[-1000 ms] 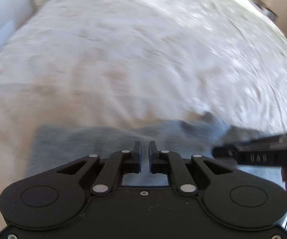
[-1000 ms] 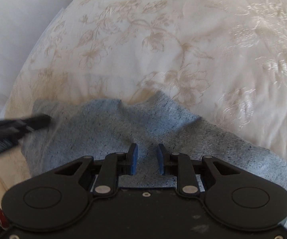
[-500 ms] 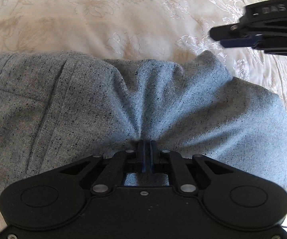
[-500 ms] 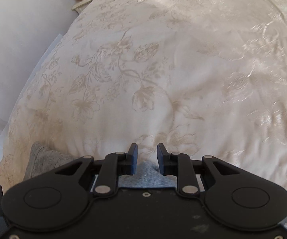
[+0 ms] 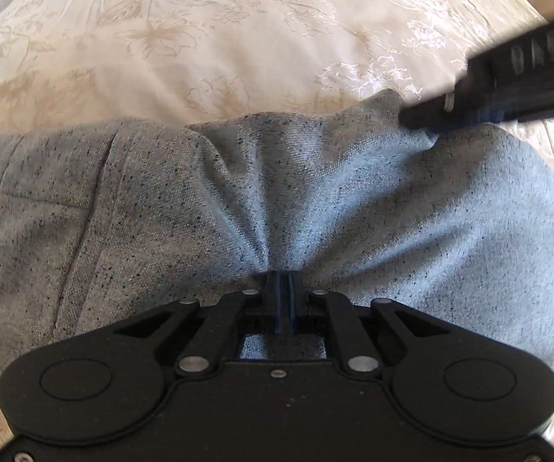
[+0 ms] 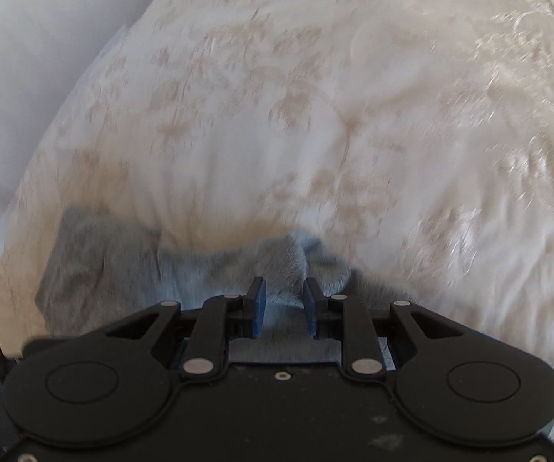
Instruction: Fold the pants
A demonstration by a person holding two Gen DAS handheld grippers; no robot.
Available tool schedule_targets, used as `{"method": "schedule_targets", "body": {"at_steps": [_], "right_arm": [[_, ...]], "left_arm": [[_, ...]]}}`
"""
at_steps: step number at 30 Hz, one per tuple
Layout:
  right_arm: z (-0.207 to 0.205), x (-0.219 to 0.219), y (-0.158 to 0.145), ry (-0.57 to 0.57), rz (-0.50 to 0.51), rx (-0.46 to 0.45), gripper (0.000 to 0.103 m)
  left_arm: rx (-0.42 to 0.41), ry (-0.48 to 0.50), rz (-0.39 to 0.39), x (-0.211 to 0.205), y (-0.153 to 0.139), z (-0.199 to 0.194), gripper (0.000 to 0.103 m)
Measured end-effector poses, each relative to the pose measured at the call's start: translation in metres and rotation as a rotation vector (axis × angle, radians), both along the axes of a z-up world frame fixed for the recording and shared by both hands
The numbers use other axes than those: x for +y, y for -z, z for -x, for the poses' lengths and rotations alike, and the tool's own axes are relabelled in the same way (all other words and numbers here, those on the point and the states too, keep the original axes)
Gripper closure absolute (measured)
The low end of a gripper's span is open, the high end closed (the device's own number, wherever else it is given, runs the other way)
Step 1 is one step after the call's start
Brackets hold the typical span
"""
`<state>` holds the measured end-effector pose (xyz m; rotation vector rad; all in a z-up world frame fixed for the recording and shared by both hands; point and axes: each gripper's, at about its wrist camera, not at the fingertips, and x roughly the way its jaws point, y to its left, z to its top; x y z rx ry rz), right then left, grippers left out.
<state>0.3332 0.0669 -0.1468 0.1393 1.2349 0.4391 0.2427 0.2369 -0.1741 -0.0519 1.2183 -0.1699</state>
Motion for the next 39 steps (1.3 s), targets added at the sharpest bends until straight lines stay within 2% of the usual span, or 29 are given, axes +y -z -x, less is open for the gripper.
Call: {"method": "schedule_targets", "body": {"at_steps": [3, 6, 10, 12, 15, 17, 18, 19, 20, 22, 23, 25, 27, 29, 31, 33, 34, 36, 39], "right_arm": [[-0.013, -0.002, -0.008, 0.026, -0.001, -0.042, 0.078], [-0.028, 0.003, -0.004, 0.02, 0.009, -0.04, 0.078], [-0.038, 0.014, 0.023, -0.006, 0.008, 0.083, 0.077], [-0.036, 0.017, 0.035, -0.028, -0.014, 0.137, 0.076], [-0.031, 0.02, 0.037, -0.05, -0.032, 0.142, 0.076], [-0.034, 0.016, 0.04, -0.021, -0.051, 0.155, 0.077], [-0.036, 0.013, 0.041, 0.006, -0.072, 0.157, 0.08], [-0.038, 0.008, 0.04, 0.03, -0.093, 0.155, 0.095], [-0.04, 0.005, 0.04, 0.052, -0.103, 0.153, 0.099], [-0.042, 0.004, 0.029, 0.057, -0.104, 0.109, 0.099], [-0.042, 0.004, 0.016, 0.062, -0.101, 0.038, 0.1], [-0.048, -0.001, 0.006, 0.138, -0.122, -0.019, 0.1], [-0.056, 0.008, 0.022, 0.133, -0.07, 0.029, 0.1], [-0.057, 0.022, 0.02, 0.078, -0.012, -0.023, 0.1], [-0.061, 0.02, 0.016, 0.123, -0.025, -0.069, 0.102], [-0.075, 0.025, 0.035, 0.141, 0.015, -0.003, 0.102], [-0.078, 0.026, 0.037, 0.127, 0.024, 0.002, 0.102], [-0.074, 0.016, 0.019, 0.152, 0.044, -0.09, 0.095], [-0.061, -0.016, -0.016, 0.252, -0.03, -0.155, 0.083]], "left_arm": [[0.002, -0.01, 0.01, 0.002, 0.0, 0.003, 0.088], [-0.002, -0.013, 0.005, 0.004, -0.003, 0.002, 0.088], [-0.006, -0.015, 0.008, 0.003, -0.005, 0.006, 0.088], [-0.005, -0.02, 0.015, -0.001, 0.005, -0.001, 0.088], [-0.01, -0.021, 0.027, 0.004, 0.008, -0.002, 0.088], [-0.012, -0.028, 0.044, 0.009, 0.006, -0.001, 0.088], [-0.013, -0.034, 0.056, 0.012, 0.004, 0.0, 0.088], [-0.017, -0.039, 0.067, 0.015, 0.001, 0.001, 0.088], [-0.027, -0.045, 0.074, 0.019, -0.003, 0.003, 0.088], [-0.063, -0.06, 0.066, 0.026, -0.012, 0.01, 0.088], [-0.076, -0.057, 0.058, 0.029, -0.014, 0.013, 0.088], [-0.067, -0.053, 0.034, 0.034, -0.013, 0.018, 0.088], [-0.036, -0.053, 0.037, 0.039, -0.007, 0.021, 0.088], [-0.036, -0.033, 0.031, 0.04, -0.008, 0.023, 0.088], [-0.033, -0.018, 0.019, 0.039, -0.007, 0.024, 0.088], [-0.023, -0.023, 0.014, 0.039, -0.007, 0.024, 0.088], [-0.019, -0.021, 0.009, 0.039, -0.009, 0.024, 0.088], [-0.008, -0.013, 0.0, 0.037, -0.017, 0.021, 0.088], [-0.038, -0.002, -0.01, 0.033, -0.039, 0.015, 0.088]]}}
